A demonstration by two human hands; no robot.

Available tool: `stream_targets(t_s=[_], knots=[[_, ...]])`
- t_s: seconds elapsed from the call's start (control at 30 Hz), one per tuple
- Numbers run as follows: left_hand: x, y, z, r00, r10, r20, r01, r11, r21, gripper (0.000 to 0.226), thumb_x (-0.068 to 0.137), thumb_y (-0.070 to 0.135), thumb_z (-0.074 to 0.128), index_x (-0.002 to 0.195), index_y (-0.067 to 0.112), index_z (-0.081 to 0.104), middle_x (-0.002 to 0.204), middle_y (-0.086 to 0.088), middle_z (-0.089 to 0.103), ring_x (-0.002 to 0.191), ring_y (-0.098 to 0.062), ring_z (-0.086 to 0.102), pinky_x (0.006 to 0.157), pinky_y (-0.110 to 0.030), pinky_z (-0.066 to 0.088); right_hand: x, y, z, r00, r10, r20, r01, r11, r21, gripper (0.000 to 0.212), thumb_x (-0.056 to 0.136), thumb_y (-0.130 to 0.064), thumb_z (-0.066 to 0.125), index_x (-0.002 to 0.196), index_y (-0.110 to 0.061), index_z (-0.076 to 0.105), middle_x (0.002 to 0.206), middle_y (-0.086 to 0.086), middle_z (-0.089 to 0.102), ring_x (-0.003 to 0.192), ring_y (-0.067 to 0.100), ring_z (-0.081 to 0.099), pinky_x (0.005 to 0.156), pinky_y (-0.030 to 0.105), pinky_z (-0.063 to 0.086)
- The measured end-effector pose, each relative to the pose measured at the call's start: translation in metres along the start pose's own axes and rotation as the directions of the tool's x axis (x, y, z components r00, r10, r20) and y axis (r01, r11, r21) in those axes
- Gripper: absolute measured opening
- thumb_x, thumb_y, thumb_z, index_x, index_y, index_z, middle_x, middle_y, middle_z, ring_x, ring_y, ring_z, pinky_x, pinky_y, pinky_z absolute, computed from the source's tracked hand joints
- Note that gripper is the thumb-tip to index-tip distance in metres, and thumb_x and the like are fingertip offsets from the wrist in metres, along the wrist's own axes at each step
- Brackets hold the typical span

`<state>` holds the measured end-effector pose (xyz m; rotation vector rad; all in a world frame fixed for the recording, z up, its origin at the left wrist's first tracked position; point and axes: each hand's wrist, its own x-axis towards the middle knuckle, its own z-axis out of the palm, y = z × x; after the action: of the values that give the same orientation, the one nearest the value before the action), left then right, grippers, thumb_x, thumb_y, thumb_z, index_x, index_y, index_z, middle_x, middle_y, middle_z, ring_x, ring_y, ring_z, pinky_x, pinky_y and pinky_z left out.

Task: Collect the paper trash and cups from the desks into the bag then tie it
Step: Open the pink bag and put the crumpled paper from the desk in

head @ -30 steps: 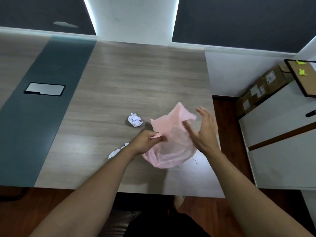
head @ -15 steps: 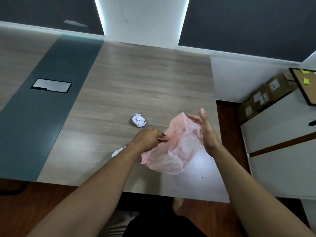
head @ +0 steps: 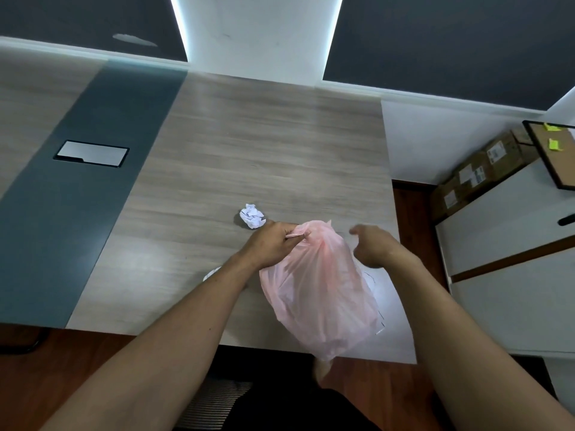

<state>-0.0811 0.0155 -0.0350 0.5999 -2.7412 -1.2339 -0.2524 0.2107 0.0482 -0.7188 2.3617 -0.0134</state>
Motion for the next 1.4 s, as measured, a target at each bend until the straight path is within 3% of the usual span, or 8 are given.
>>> stream_targets(t_s=[0.1,0.2,0.33,0.5,0.63,0.73,1.17,1.4], knots=[[0.004,0.001,0.007,1.000,0.009,-0.013,-0.010,0.997,-0.078,0.060,0.103,0.071,0.052,0.085,0.020,0.077,0.059,0.005,0.055,0.056,-0.010,0.048,0.059,-0.038,0.042,-0.010,-0.021,-0.006,0.971,-0.098,-0.216,0.181,0.897,0.403,0.055,0.107,-0.043,0.061,0.154,-0.016,0.055,0.147,0.005,0.065,0.134,0.025,0.062,0.109,0.038,0.049],[0.006,0.008,0.009,0.998,-0.064,-0.002,0.061,0.955,-0.289,0.058,0.103,0.062,0.062,0.068,0.015,0.062,0.058,0.009,0.047,0.056,-0.011,0.038,0.055,-0.037,0.032,-0.016,-0.038,0.007,0.987,-0.148,-0.068,0.162,0.885,0.436,0.073,0.091,-0.083,0.062,0.127,-0.020,0.068,0.119,-0.005,0.076,0.102,0.014,0.072,0.084,0.035,0.056],[0.006,0.004,0.003,0.992,-0.121,0.020,0.117,0.885,-0.450,0.058,0.101,0.064,0.065,0.083,0.010,0.073,0.071,0.005,0.056,0.067,-0.012,0.048,0.064,-0.034,0.039,-0.003,-0.032,0.041,0.997,-0.011,-0.072,0.059,0.696,0.716,0.039,0.102,-0.048,0.073,0.076,-0.018,0.067,0.068,0.003,0.060,0.052,0.017,0.050,0.045,0.025,0.035],[-0.007,-0.046,-0.008,0.922,-0.349,-0.170,0.295,0.914,-0.277,0.019,0.102,0.041,0.073,0.092,0.026,0.081,0.083,0.015,0.076,0.080,-0.007,0.068,0.077,-0.027,0.045,0.004,-0.011,0.043,0.968,0.252,-0.013,-0.096,0.415,0.904,0.032,0.098,-0.038,0.076,0.073,-0.019,0.066,0.055,-0.001,0.048,0.037,0.016,0.037,0.043,0.023,0.025],[-0.041,-0.118,0.007,0.714,-0.686,-0.139,0.694,0.720,0.009,0.074,0.090,0.072,0.071,0.144,0.024,0.063,0.144,-0.017,0.060,0.143,-0.034,0.048,0.116,-0.041,0.038,0.005,0.002,0.039,0.949,0.315,0.025,-0.143,0.360,0.922,0.032,0.094,-0.046,0.075,0.087,-0.016,0.074,0.060,0.000,0.051,0.043,0.018,0.039,0.047,0.027,0.027],[-0.076,-0.154,0.034,0.632,-0.774,-0.037,0.771,0.624,0.124,0.094,0.078,0.075,0.077,0.157,0.037,0.044,0.153,-0.017,0.044,0.147,-0.038,0.035,0.115,-0.047,0.038,0.007,0.001,0.042,0.952,0.299,0.061,-0.161,0.325,0.932,0.032,0.093,-0.047,0.073,0.089,-0.015,0.074,0.060,0.000,0.045,0.044,0.017,0.032,0.046,0.027,0.023],[-0.078,-0.144,0.046,0.713,-0.686,-0.147,0.658,0.726,-0.198,0.020,0.093,0.011,0.077,0.113,0.008,0.075,0.111,-0.018,0.077,0.102,-0.035,0.074,0.078,-0.030,0.046,0.001,0.004,0.063,0.961,0.248,0.123,-0.174,0.196,0.965,0.021,0.099,-0.031,0.066,0.084,-0.018,0.072,0.056,-0.006,0.042,0.046,0.014,0.033,0.050,0.029,0.029],[-0.037,-0.057,0.005,0.861,-0.482,0.161,0.413,0.480,-0.774,0.024,0.099,0.031,0.080,0.121,0.021,0.079,0.107,-0.004,0.076,0.081,-0.015,0.066,0.069,-0.027,0.053,-0.002,0.011,0.066,0.945,0.286,0.160,-0.195,0.098,0.976,0.035,0.094,-0.052,0.080,0.105,-0.019,0.082,0.073,-0.005,0.071,0.063,0.017,0.062,0.063,0.031,0.050]])
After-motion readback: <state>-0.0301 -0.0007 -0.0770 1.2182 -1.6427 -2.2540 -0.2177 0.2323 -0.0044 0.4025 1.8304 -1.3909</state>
